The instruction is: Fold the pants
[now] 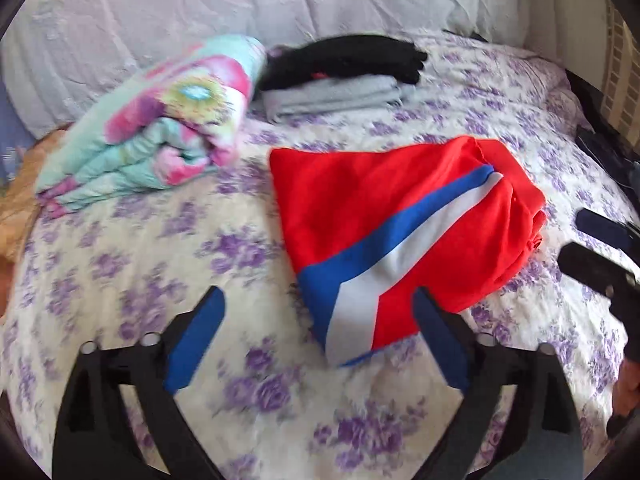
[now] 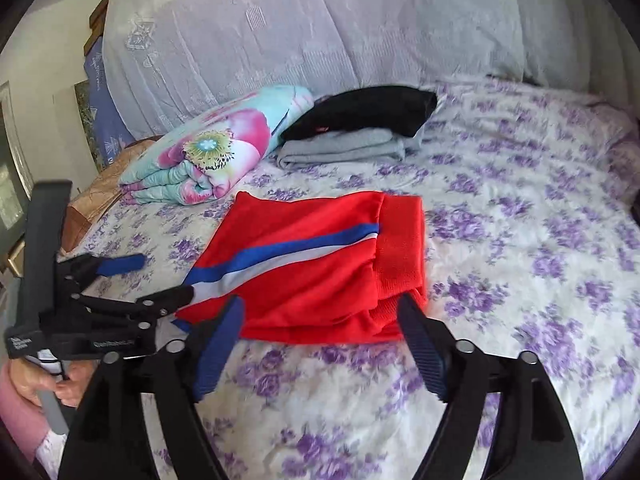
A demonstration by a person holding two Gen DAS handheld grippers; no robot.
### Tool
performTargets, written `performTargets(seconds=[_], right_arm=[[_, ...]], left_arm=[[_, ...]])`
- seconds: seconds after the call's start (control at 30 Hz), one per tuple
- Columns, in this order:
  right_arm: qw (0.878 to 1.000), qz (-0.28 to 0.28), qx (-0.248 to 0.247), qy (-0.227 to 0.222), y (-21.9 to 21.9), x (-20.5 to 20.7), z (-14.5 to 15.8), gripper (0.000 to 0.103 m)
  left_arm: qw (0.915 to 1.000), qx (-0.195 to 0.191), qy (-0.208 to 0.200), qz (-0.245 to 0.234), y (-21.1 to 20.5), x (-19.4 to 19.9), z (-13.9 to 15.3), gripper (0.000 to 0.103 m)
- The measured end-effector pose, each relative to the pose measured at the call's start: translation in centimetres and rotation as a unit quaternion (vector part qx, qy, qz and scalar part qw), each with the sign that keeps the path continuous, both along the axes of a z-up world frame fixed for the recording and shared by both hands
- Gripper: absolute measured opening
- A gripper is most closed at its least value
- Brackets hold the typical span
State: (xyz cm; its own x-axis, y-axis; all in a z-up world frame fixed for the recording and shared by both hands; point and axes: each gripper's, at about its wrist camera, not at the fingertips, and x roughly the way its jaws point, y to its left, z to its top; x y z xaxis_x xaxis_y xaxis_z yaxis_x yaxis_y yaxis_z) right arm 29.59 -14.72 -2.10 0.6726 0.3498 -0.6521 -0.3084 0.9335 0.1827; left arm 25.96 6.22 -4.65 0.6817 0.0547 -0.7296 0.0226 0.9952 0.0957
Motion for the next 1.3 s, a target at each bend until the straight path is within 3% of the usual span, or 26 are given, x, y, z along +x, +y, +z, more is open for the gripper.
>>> performTargets(seconds=[0.2,0.33,0.47,0.67,1.3], right_arm=[[1.0,-0.014,0.014,-0.005,-0.4,-4.6,-0.7,0.099],[0.999,-0.031,-0.007,0.024,0.0,-5.3,-2.0,0.099],[0.998,-0.041,-0.042,0.023,0.8,-5.6,-2.5,0.099],[0.997,-0.039,-0.063,0.019,1.1,-6.4,-2.9,0.099],[0.997,-0.037,-0.053,0.046,0.7,-5.7,-3.8,0.099]], left_arm=[[0.9993,0.011,-0.029,0.02,-0.6,-5.2,0.5,0.098],[0.999,0.006,-0.034,0.027,-0.5,-8.0,-0.2,0.098],[0.9988,0.015,-0.041,0.024,-0.9,-9.6,-1.0,0.098],[0.9987,-0.001,-0.045,0.024,-0.3,-10.1,-1.0,0.098],[0.9992,-0.008,-0.037,0.013,-0.5,-10.1,-1.5,0.098]])
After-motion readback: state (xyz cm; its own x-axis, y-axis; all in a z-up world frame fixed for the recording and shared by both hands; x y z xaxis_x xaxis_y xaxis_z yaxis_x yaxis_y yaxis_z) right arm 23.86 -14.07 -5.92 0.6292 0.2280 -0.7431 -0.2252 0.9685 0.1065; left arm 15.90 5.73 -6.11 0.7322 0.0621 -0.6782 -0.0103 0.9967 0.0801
